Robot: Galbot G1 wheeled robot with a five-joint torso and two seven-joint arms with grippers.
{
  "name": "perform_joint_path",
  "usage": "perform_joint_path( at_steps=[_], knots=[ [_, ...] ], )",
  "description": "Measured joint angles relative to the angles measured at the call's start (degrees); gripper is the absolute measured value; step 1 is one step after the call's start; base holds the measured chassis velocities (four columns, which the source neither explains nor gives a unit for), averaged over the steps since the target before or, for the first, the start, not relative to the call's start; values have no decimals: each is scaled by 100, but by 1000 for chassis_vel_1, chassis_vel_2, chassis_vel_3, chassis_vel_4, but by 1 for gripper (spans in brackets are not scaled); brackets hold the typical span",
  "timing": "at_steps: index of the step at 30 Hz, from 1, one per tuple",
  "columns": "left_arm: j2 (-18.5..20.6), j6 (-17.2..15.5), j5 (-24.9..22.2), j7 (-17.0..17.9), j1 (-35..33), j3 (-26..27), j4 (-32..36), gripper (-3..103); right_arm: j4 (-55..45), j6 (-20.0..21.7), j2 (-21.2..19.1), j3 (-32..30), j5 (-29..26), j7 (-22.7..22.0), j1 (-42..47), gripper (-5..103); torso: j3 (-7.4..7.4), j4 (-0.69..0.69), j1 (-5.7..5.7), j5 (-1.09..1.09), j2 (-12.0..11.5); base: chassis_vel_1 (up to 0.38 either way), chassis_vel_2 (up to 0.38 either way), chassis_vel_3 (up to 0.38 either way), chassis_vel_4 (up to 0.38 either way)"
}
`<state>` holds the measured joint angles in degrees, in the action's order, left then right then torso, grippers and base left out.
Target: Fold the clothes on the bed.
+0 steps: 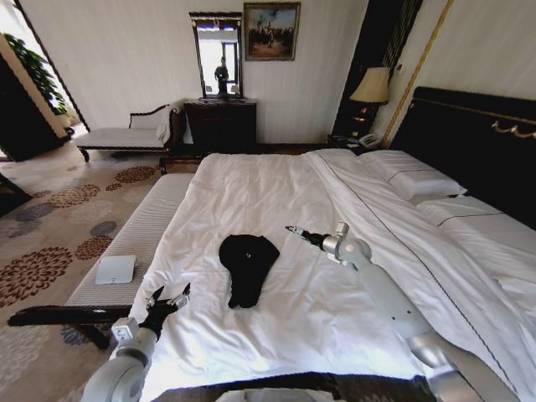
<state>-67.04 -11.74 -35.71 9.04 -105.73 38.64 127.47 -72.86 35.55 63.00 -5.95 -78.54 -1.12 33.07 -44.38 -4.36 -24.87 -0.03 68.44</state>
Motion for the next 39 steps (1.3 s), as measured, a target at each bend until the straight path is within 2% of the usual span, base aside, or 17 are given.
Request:
perform_joint_path(
  at_steps=[2, 5, 10, 20, 24, 28, 31, 32, 35, 39],
  knots=[
    [-78, 18, 68, -27, -64, 1, 24, 99, 152, 0, 92, 67, 75, 48, -61, 100, 0, -1, 0, -1, 0, 0, 0, 0, 0],
    [-329, 59, 265, -63, -215, -35, 105, 99, 732, -17, 460, 248, 443, 311, -220, 100, 0, -5, 0, -2, 0, 0, 0, 0, 0],
    [-447, 62, 322, -49, -272, -48, 202, 99, 1331, -120, 766, 262, 729, 480, -378, 100, 0, -4, 0, -1, 0, 0, 0, 0, 0],
    [-462, 83, 316, -67, -275, 29, 241, 99, 1868, -130, 779, 276, 1239, 931, -423, 101, 1, -5, 0, -1, 0, 0, 0, 0, 0],
    [-464, 84, 310, -68, -241, -9, 211, 99, 1915, -115, 777, 278, 1342, 1035, -366, 95, 1, -5, 1, -1, 0, 0, 0, 0, 0],
    [-463, 84, 309, -59, -222, -65, 195, 99, 2033, -114, 862, 278, 1512, 1167, -352, 84, 1, -4, 1, -1, 0, 0, 0, 0, 0],
    [-460, 83, 306, -55, -223, -59, 197, 99, 2079, -119, 899, 275, 1567, 1214, -352, 82, 1, -3, 0, -1, 0, 0, 0, 0, 0],
    [-452, 83, 299, -54, -230, -37, 207, 99, 2125, -127, 929, 275, 1624, 1251, -357, 76, 1, -4, 1, -1, 0, 0, 0, 0, 0],
    [-445, 83, 281, -53, -240, 2, 220, 99, 2176, -134, 967, 284, 1675, 1283, -378, 71, 1, -5, 0, -1, 0, 0, 0, 0, 0],
    [-449, 83, 247, -54, -244, 65, 232, 99, 2238, -137, 1034, 315, 1734, 1331, -414, 49, 1, -4, 1, -1, 0, 0, 0, 0, 0]
  ],
)
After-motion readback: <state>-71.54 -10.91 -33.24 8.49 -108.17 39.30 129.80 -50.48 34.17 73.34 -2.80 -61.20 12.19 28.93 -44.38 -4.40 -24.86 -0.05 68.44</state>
